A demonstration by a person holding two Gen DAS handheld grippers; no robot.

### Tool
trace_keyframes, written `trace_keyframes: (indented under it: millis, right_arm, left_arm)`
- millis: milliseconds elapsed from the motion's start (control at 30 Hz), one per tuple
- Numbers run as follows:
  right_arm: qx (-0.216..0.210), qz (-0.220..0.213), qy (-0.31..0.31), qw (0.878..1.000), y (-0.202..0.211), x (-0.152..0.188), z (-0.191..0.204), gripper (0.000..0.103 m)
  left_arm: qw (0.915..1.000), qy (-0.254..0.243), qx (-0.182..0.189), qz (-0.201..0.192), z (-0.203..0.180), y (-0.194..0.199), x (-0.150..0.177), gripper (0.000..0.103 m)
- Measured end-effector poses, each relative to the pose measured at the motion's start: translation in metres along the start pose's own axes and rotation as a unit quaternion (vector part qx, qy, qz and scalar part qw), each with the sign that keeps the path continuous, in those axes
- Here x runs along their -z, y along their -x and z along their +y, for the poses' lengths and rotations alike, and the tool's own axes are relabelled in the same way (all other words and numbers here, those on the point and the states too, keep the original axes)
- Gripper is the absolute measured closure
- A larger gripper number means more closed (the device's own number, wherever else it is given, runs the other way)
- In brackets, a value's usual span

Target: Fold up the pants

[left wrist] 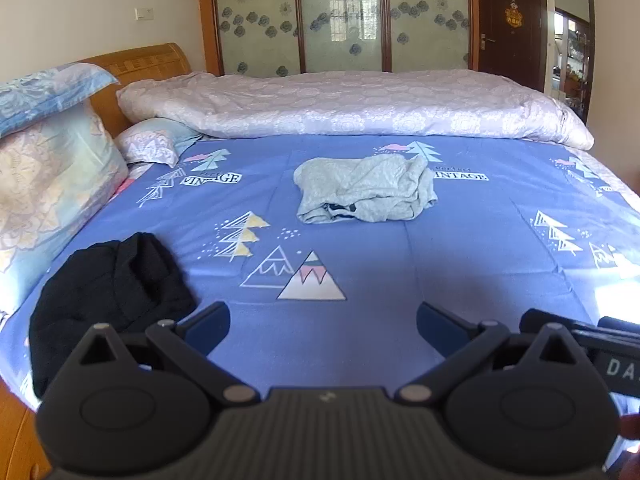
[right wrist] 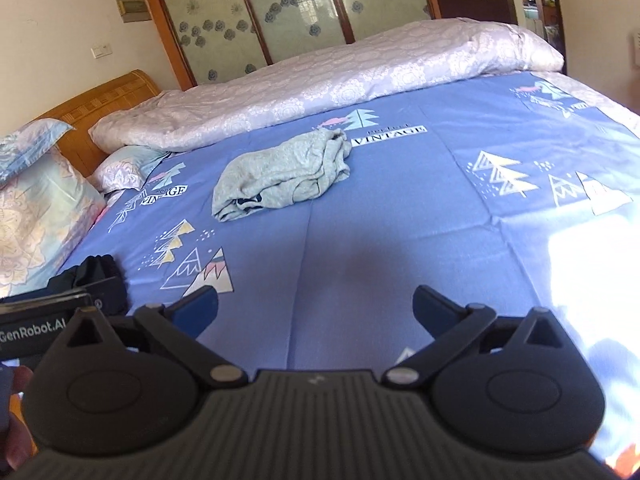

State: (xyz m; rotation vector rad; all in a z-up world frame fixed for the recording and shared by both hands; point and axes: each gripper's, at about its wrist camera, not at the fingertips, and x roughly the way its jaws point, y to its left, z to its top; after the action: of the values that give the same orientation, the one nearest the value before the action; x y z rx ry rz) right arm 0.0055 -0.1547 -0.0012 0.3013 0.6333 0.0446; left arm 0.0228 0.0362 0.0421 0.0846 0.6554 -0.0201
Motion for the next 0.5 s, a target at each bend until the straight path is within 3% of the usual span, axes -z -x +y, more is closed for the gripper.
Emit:
trace_keyframes:
  millis: [400, 500]
  right_arm:
    - [0.002, -0.014, -0.019, 1.000, 0.027, 0.017, 0.004, 0.000]
    - [0.001, -0.014, -0.017, 1.000, 0.027, 0.018, 0.005, 0.000]
  left_arm:
    - [0.9996, -0.013, -0.026, -0.006, -0.007, 0.023, 0.018, 0.000]
    - [0.9999, -0.004, -0.016, -0.003, -0.004, 0.024, 0.020, 0.000]
